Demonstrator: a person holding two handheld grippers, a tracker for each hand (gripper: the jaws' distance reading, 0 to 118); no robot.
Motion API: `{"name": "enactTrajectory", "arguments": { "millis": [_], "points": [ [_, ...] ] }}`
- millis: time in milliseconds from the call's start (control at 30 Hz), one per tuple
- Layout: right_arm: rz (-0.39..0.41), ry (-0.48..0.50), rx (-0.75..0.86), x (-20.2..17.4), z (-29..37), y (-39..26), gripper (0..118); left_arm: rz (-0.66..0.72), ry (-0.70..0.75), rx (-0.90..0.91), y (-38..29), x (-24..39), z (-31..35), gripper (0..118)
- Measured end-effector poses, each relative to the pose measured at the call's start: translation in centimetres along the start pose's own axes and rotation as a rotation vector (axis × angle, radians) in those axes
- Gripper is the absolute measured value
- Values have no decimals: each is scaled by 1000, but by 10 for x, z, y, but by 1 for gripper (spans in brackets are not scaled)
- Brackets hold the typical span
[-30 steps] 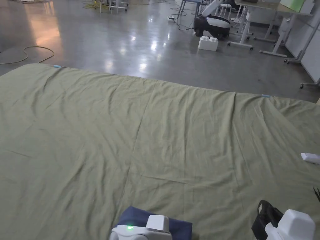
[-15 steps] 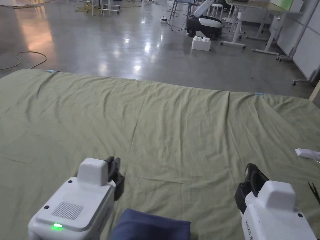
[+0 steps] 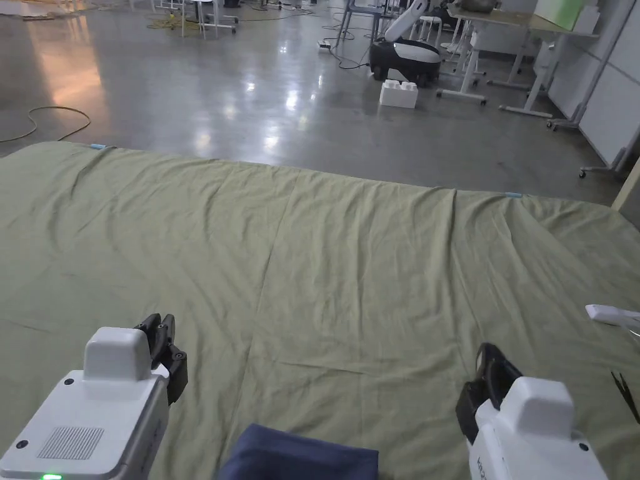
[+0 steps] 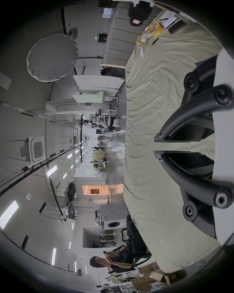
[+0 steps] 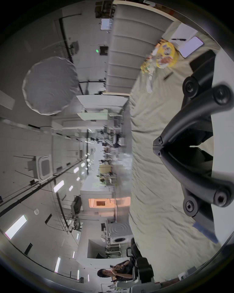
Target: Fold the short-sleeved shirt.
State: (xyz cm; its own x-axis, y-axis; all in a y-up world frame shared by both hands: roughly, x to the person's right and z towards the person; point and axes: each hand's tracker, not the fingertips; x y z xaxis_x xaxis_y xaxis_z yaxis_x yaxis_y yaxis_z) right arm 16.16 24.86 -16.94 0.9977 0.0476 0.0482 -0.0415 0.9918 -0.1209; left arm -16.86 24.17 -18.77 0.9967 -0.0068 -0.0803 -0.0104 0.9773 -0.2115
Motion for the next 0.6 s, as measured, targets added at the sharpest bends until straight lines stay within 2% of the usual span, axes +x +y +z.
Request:
{"name": "enactTrajectory", "arguments": {
  "millis": [100,200,267,367,467,533,567,600],
  "points": [
    [-16,81,-128,-20,7,-25,1,-2,-16,-44,-8,-5,-1,11],
    [17,177,-233,-53,11,-55,1,9,-23,-90,-19,-10,-3,11],
    [5,238,-291,-72,10,-73,1,35,-29,-131,-26,-15,-3,11],
    [35,273,-356,-98,1,-97,1,92,-56,-191,-35,-25,-3,11],
    [51,270,-396,-109,-9,-119,1,142,-91,-258,-44,-37,-4,13],
    [65,226,-441,-108,-17,-134,1,191,-136,-335,-49,-46,-6,23],
    [61,206,-464,-106,-20,-139,1,216,-162,-379,-52,-50,-9,34],
    [52,200,-482,-102,-22,-145,1,255,-206,-431,-55,-55,-12,53]
  ]
}}
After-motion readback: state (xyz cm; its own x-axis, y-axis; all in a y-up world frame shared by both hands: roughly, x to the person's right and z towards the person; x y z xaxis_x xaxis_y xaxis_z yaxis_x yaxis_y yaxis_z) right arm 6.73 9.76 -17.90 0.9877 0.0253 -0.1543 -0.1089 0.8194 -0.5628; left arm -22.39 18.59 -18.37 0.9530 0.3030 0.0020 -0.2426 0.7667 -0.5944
